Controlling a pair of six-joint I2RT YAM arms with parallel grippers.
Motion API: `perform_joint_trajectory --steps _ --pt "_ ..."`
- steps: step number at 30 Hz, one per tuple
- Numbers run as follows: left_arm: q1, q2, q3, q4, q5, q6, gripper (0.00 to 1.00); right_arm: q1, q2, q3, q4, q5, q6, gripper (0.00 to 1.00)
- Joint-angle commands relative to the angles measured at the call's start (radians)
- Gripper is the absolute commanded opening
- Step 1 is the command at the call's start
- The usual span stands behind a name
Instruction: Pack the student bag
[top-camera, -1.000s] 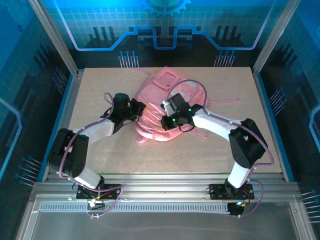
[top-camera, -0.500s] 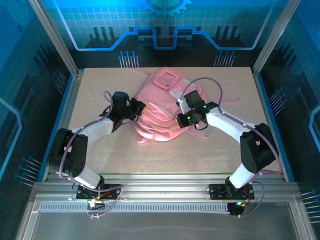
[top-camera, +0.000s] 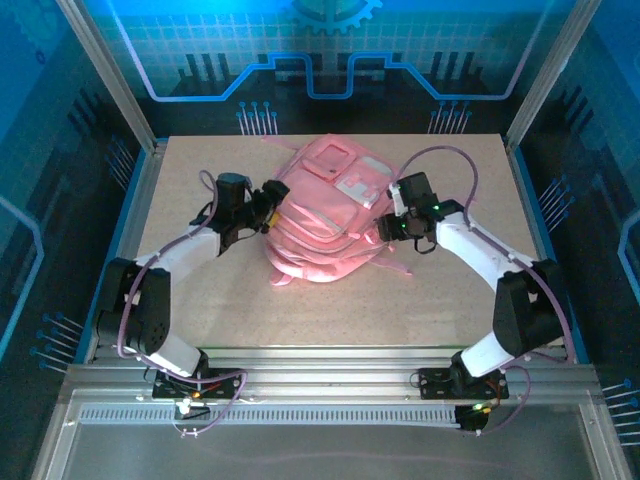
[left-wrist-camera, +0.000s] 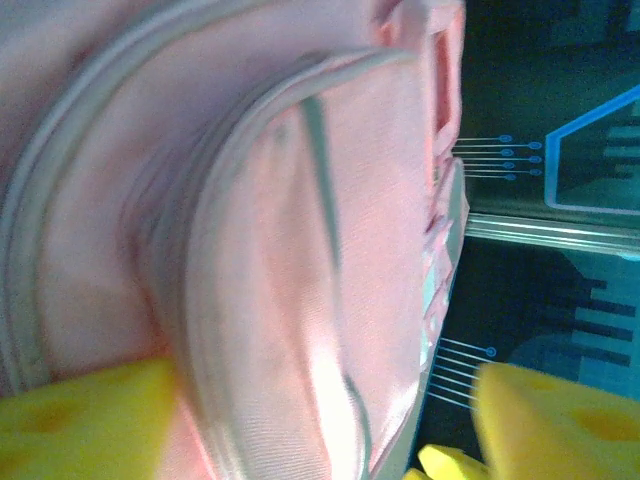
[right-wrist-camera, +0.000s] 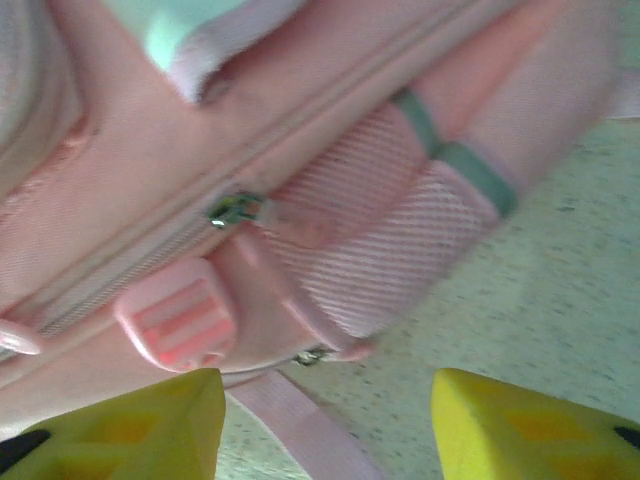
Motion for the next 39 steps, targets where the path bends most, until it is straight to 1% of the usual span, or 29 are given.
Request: perform_joint_trajectory --steps 1,4,7,9,12,15,16,17,18,19,20,21,22,23,25,27,28,29,30,31,32,33,34,35,37,38,39 --pt "0.038 -0.061 0.048 -0.121 -0.067 0.226 0.99 -0.085 -0.064 -0.061 0.065 0.122 0.015 0.57" --pt "0.089 -0.088 0.060 -0.222 -0.153 0.385 0.99 -0.191 -0.073 -0.159 0.231 0.126 -0.025 0.57" --pt "0.123 -0.124 0.051 -0.305 -0.308 0.544 0.99 -0.257 -0.085 -0.279 0.429 0.160 -0.051 0.57" --pt "0.137 -0.154 0.012 -0.303 -0.422 0.634 0.99 -0.263 -0.094 -0.365 0.606 0.166 -0.088 0.57" --pt "0.156 -0.188 -0.055 -0.271 -0.531 0.716 0.99 -0.256 -0.087 -0.480 0.895 0.138 -0.144 0.56" --pt "0.169 -0.208 -0.120 -0.236 -0.647 0.762 0.99 -0.243 -0.066 -0.523 0.984 0.183 -0.144 0.56" --pt "0.171 -0.211 -0.141 -0.216 -0.678 0.773 0.99 -0.240 -0.055 -0.558 1.050 0.195 -0.139 0.56" --pt "0.174 -0.215 -0.169 -0.177 -0.698 0.792 0.99 -0.240 -0.040 -0.600 1.153 0.202 -0.147 0.57" --pt "0.176 -0.216 -0.203 -0.128 -0.709 0.814 0.99 -0.237 -0.057 -0.607 1.127 0.195 -0.141 0.58" --pt "0.177 -0.217 -0.231 -0.078 -0.714 0.833 0.99 -0.235 -0.055 -0.615 1.150 0.190 -0.144 0.59" --pt "0.176 -0.216 -0.265 -0.016 -0.716 0.857 0.99 -0.238 -0.053 -0.615 1.146 0.178 -0.149 0.67" --pt "0.176 -0.214 -0.298 0.050 -0.716 0.878 0.99 -0.240 -0.044 -0.607 1.147 0.157 -0.158 0.87" --pt "0.177 -0.214 -0.331 0.109 -0.716 0.892 0.99 -0.238 -0.044 -0.603 1.134 0.145 -0.161 0.93" --pt "0.177 -0.213 -0.373 0.219 -0.710 0.912 0.99 -0.241 -0.044 -0.609 1.146 0.131 -0.163 1.00" --pt "0.177 -0.199 -0.475 0.454 -0.673 0.969 0.99 -0.253 -0.046 -0.616 1.156 0.101 -0.161 1.00" --pt "0.186 -0.148 -0.553 0.659 -0.682 0.977 0.99 -0.259 -0.045 -0.630 1.180 0.089 -0.159 1.00" --pt "0.193 -0.121 -0.574 0.703 -0.667 0.968 0.99 -0.258 -0.042 -0.640 1.201 0.086 -0.160 1.00" --pt "0.198 -0.078 -0.597 0.817 -0.643 0.994 0.99 -0.259 -0.021 -0.664 1.260 0.086 -0.161 1.00" --pt "0.196 -0.087 -0.598 0.781 -0.575 1.001 0.99 -0.256 -0.007 -0.691 1.333 0.106 -0.167 1.00" --pt "0.196 -0.082 -0.598 0.785 -0.543 1.009 0.99 -0.254 -0.022 -0.679 1.278 0.117 -0.151 1.00" --pt "0.198 -0.040 -0.614 0.848 -0.504 1.020 0.99 -0.255 -0.013 -0.684 1.306 0.120 -0.156 1.00" --pt "0.198 0.041 -0.639 1.032 -0.507 1.047 0.99 -0.252 -0.020 -0.680 1.288 0.124 -0.155 1.00" --pt "0.198 0.034 -0.666 1.044 -0.510 1.036 0.99 -0.252 -0.017 -0.682 1.292 0.124 -0.155 1.00" --pt "0.203 -0.019 -0.672 0.958 -0.529 1.003 0.99 -0.248 -0.018 -0.683 1.297 0.129 -0.158 1.00" --pt "0.207 0.014 -0.676 1.036 -0.517 1.018 0.99 -0.248 -0.018 -0.681 1.293 0.127 -0.159 1.00" --pt "0.207 0.028 -0.671 1.044 -0.515 1.023 0.99 -0.249 -0.017 -0.680 1.291 0.127 -0.158 1.00" --pt "0.207 0.008 -0.658 0.979 -0.516 1.012 0.99 -0.247 -0.017 -0.680 1.290 0.127 -0.159 1.00"
